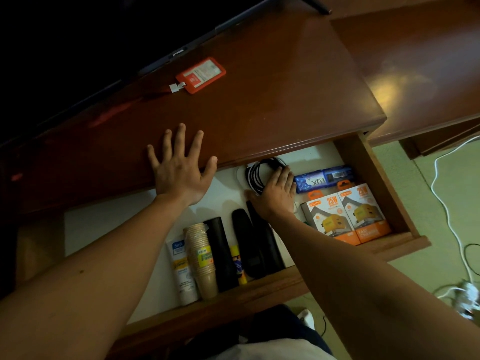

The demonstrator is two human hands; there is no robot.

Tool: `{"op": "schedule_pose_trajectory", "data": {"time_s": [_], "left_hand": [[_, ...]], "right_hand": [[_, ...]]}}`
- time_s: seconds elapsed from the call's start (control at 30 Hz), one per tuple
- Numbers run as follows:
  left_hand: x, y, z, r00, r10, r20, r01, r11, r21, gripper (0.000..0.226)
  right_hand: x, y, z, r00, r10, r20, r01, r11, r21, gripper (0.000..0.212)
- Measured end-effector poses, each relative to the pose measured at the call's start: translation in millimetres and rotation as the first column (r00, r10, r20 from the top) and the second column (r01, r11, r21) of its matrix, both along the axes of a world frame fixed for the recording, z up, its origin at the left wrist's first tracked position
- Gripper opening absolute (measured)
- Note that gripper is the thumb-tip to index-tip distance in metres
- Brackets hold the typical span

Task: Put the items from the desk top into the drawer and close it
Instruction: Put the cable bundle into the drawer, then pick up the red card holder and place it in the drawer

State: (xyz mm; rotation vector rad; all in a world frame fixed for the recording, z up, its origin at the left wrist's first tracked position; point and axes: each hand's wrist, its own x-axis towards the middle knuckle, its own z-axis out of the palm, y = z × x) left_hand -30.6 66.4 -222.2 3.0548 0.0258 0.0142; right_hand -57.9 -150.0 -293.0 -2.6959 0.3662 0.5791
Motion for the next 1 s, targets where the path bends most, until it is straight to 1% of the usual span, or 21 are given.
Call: {"op": "schedule_pose_trajectory", "data": {"time_s": [0.27,0.53,0.63,0.73,0.83,0.93,1.0], "left_hand": [[-0.8,0.0,-1.4,1.0,-0.005,0.0,0.005,1.0,0.004,0.071],[-0.1,0.7,-2.3,1.0,-0.011,0.006,0.011,1.0,0.01,0.071],[-0.5,2.1,-1.1,1.0,-0.02,-0.007,0.02,1.0,0.011,0.071],[-1.6,3.8,2.4,0.999,-0.032,-0.027,0.033,0.999,0.011,0.072],[-2.5,6.1,6.0,0.997,-0.038,-0.062,0.038,0.999,0.006,0.073],[-1.0,9.5,8.2,0.992,-0.043,-0.117,0.039,0.999,-0.035,0.074],[1.8,10.3,10.3,0.988,-0.043,-0.148,0.033,0.997,-0.068,0.075]], "right_hand": [[-3.3,0.8,0.7,1.0,-0.012,0.027,0.012,1.0,-0.001,0.113],[-10.6,-0.2,10.4,0.996,0.02,0.091,-0.019,1.0,-0.019,0.103],[-15.2,-3.7,17.5,0.983,0.068,0.173,-0.067,0.998,-0.017,0.089],[-23.5,-3.7,29.2,0.955,0.126,0.268,-0.136,0.991,0.02,0.065],[-35.8,0.4,38.1,0.884,0.233,0.405,-0.261,0.965,0.014,0.04],[-39.5,8.8,46.0,0.812,0.264,0.521,-0.322,0.946,0.023,0.029],[-33.2,18.6,54.8,0.763,0.254,0.594,-0.339,0.94,0.034,0.024]]}}
